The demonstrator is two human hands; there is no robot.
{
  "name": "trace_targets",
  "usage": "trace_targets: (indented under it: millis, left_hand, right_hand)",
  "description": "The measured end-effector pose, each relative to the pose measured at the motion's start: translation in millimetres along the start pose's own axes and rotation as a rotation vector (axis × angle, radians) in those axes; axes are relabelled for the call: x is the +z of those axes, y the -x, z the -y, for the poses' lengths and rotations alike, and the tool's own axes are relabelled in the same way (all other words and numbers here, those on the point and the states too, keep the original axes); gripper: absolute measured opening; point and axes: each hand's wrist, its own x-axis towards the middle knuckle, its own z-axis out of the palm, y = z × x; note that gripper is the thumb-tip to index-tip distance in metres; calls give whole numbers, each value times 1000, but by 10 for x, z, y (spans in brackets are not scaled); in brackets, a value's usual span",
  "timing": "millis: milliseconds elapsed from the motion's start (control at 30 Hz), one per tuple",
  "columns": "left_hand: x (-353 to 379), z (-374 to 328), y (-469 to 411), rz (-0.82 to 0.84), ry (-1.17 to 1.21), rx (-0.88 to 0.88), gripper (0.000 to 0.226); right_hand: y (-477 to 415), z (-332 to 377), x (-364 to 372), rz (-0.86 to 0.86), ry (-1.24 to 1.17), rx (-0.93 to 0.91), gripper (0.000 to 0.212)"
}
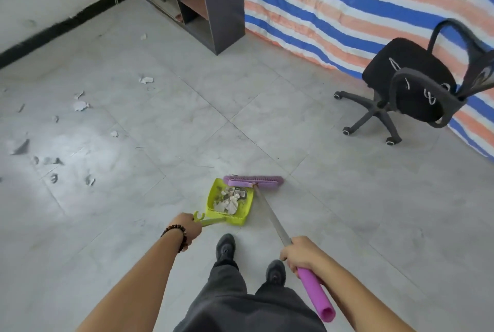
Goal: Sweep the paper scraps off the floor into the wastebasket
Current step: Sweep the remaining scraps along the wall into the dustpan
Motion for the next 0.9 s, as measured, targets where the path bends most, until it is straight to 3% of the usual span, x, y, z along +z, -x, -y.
trace_targets:
  millis: [133, 333, 467, 667, 900]
  left_hand:
    - [197, 621, 329, -95, 296, -81, 17]
    - [-52, 1478, 720, -223, 655, -136, 17]
    - [-412, 1921, 739, -315, 750, -117, 19]
    - [-1140, 2556, 276, -379, 1006, -135, 15]
    - [-2297, 3340, -151, -349, 1040, -176, 19]
  right_hand:
    - [177, 58, 14, 75, -28, -67, 7]
    - [323, 753, 644, 120, 136, -261, 8]
    - [372, 1429, 1149, 158, 176, -346, 10]
    - [369, 2337, 2093, 195, 237, -326, 14]
    - [426, 3290, 3182, 186, 362, -275, 12]
